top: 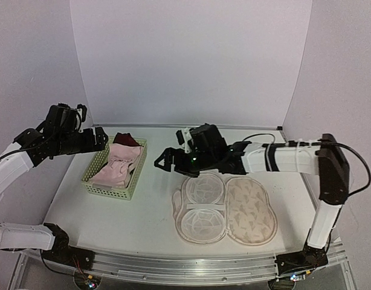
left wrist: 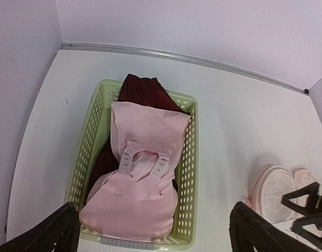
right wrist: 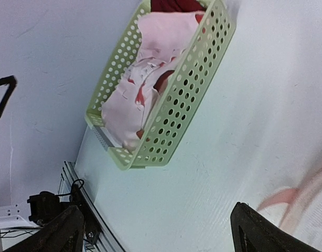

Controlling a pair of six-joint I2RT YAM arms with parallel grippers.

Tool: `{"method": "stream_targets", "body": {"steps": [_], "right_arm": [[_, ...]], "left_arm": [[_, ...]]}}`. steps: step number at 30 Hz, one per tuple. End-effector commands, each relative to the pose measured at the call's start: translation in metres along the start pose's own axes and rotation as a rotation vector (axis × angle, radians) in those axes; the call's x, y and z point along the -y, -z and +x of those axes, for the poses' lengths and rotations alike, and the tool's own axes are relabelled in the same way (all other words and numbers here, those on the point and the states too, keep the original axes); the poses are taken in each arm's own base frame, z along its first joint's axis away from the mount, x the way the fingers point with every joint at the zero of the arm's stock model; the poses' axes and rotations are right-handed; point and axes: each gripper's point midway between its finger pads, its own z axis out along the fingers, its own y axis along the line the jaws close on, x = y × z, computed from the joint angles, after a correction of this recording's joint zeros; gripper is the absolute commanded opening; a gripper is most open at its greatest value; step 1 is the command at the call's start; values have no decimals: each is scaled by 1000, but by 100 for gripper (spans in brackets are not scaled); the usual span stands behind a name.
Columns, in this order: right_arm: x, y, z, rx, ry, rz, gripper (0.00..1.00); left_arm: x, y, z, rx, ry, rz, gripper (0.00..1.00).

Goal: Unzip the laundry bag and remove the bra
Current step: Close the laundry bag lid on the laundry bag.

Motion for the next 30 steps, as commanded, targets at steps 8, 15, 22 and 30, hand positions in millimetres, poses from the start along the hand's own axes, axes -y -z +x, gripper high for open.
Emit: {"method": "stream_targets", "body": {"steps": [8,15,22,30], "right_arm": [[65,149,-4,222,148,336,96],[131,221,23,236,99,606,90],[181,253,66,156,-36,750,86],[229,272,113,61,-235,852,81]], "left_arm": [[15,-4,-29,33,-6,26,100],[16,-7,-32,36,-14,23,99],[23,-11,-36,37,-20,49,99],[25,-14,-33,30,-28,62,99]]}}
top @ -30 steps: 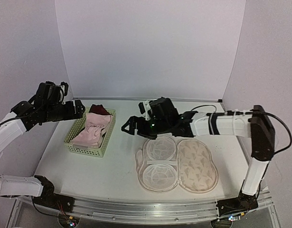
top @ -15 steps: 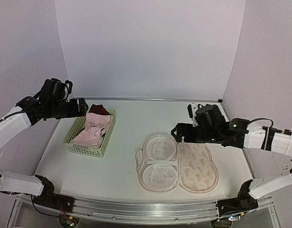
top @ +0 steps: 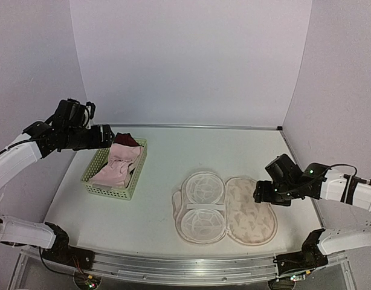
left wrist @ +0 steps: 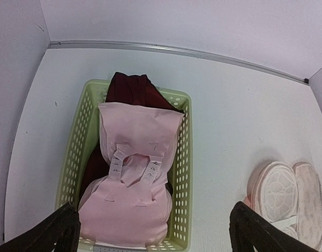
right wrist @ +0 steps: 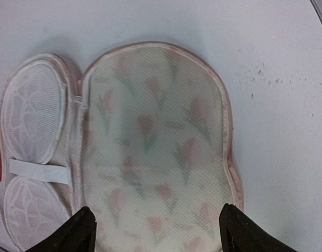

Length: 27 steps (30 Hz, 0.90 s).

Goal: Unzip the laundry bag and remove the bra
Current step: Close the laundry bag lid on the laundry bag.

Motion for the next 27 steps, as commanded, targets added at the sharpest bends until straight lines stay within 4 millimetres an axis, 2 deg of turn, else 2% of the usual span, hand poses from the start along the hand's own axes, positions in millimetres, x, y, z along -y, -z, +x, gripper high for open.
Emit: {"method": "stream_targets", "body": {"steps": [1,5,8,11,20,27], "right_arm": [[28,-5,19,-68,-108,65,80],[48,-15,32,-106,-159,120,78],[57,-23,34,-120,-181,154,75],[60,-32,32,-130,-194,155,71],[66,-59,29,-172,-187,141,49],[71,-70,23,-175,-175,147,47]], "left_arm": [[10,10,-28,82,3,44,99],[10,9,-25,79,-2,46,99],[10,9,-25,81,-3,48,99],[10,7,-23,78,-2,51,99],[7,10,-17,79,-3,52,99],[5,15,-19,95,-2,45,100]]}}
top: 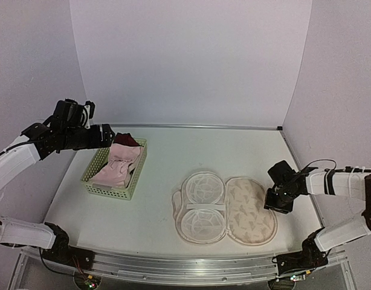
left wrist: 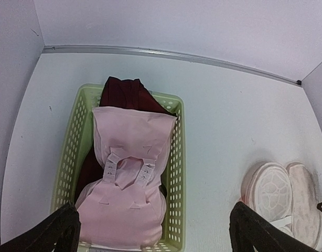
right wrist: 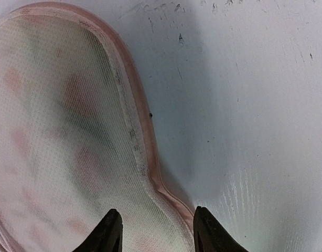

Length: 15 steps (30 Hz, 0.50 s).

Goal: Unzip the laundry bag and remove the bra
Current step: Close the laundry bag lid on the laundry bag.

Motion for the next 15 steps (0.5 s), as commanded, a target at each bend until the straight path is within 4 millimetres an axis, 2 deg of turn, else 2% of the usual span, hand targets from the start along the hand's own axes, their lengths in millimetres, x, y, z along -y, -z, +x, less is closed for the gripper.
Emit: {"method": "stream_targets", "body": {"steps": [1,10,15], "right_arm": [[-6,-4,-16,38,18,-31,46],[-4,-14,-22,24,11,-35,39],[-5,-17,-19,5,19,-46,22]], "left_arm": [[1,11,-17,73,-5,14,99],[1,11,-17,71,0,12,100],[0,11,-17,72,-2,9,100]]}}
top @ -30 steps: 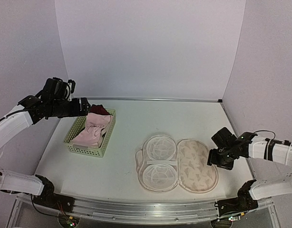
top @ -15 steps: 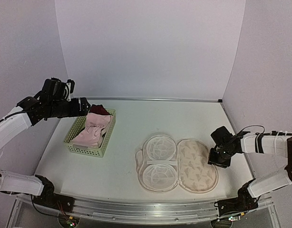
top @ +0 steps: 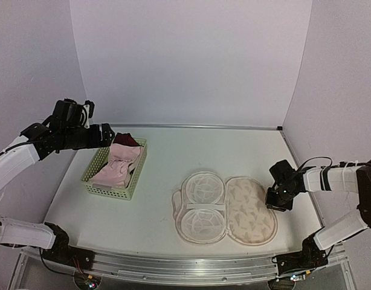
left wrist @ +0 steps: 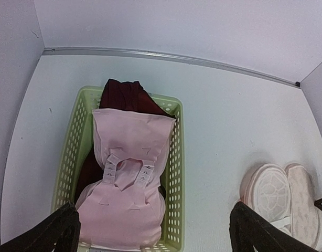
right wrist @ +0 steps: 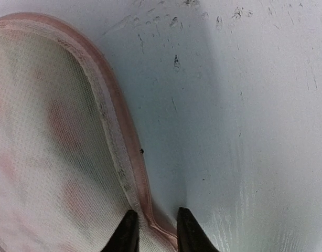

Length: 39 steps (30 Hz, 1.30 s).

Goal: Unzip the laundry bag and remove the bra
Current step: Close the laundry bag lid on the laundry bag.

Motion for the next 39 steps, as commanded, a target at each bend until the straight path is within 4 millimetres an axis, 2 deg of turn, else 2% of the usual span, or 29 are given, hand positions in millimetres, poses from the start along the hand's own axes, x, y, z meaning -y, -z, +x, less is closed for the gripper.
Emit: {"method": "stream_targets", "body": {"steps": [1,6,9,12,19,25,31,39], "right_arm": [[-11,1,-8,18,8,-50,19],[-16,8,-11,33,3,-87,0],[-23,17,-14,47,4,-123,0],[-33,33,-25,86,4,-177,0],[-66,90,-57,205,56,-343,0],[-107,141,-72,233,114,-541,0],[-151,171,-66,200,200,-658,0],[-207,174,-41,123,316,-697,0]], "left_arm": [[0,8,-14,60,-4,2,99],[0,6,-14,56,-3,5,99],[0,6,-14,56,-4,3,99],[0,7,-13,56,-4,2,99],[-1,8,-12,58,-5,1,99],[-1,8,-11,55,-7,3,99],[-2,8,-11,57,-11,3,99],[-3,11,-7,57,-10,8,99]]}}
